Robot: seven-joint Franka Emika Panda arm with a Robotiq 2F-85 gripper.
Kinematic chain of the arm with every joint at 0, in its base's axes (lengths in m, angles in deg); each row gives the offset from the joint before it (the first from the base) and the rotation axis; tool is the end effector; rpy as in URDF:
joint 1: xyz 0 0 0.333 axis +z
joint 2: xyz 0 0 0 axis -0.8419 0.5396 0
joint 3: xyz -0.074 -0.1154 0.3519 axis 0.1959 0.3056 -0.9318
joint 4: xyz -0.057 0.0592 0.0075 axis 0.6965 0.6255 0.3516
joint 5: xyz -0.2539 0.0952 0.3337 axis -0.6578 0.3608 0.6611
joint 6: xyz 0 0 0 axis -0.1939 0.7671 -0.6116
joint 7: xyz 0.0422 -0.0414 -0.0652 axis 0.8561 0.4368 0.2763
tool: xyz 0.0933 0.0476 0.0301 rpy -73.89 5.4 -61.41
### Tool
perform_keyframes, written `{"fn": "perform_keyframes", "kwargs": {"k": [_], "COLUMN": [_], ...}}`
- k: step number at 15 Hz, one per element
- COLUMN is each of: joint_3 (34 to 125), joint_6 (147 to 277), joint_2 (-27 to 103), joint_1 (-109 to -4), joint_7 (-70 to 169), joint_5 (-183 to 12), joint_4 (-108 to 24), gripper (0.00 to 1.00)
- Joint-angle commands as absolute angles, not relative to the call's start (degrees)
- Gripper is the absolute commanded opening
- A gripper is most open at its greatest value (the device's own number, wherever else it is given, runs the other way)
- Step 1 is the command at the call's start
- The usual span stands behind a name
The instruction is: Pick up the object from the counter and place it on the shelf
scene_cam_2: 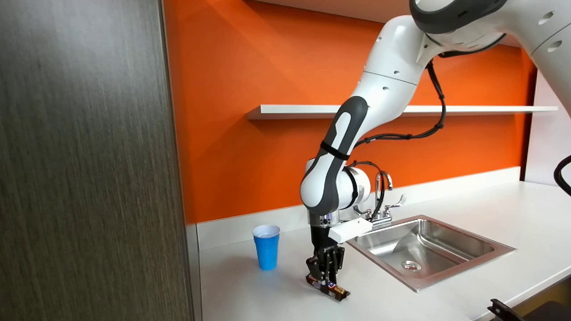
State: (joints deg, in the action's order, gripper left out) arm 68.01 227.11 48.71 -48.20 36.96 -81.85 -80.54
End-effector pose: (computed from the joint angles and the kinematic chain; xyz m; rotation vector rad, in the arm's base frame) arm 0.5256 0.1610 0.1490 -3.0134 -0.6242 0.2325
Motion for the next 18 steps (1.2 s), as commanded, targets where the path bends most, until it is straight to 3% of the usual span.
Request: {"fn": "perform_keyframes", "kwargs": {"k": [1, 8, 18], "joint_3": [67.97, 68.02, 67.60], "joint_6": [225.68, 224.81, 216.31], "joint_2": [49.11, 46.32, 32.49], "joint_1": [-47.94, -48.00, -48.43], "joint_7": [39.16, 41.30, 46.27], "joint_5": [-83.09, -82.45, -80.76], "joint_4": [-79.87, -80.72, -86.29], "gripper": [0.04, 0.05, 0.05]}}
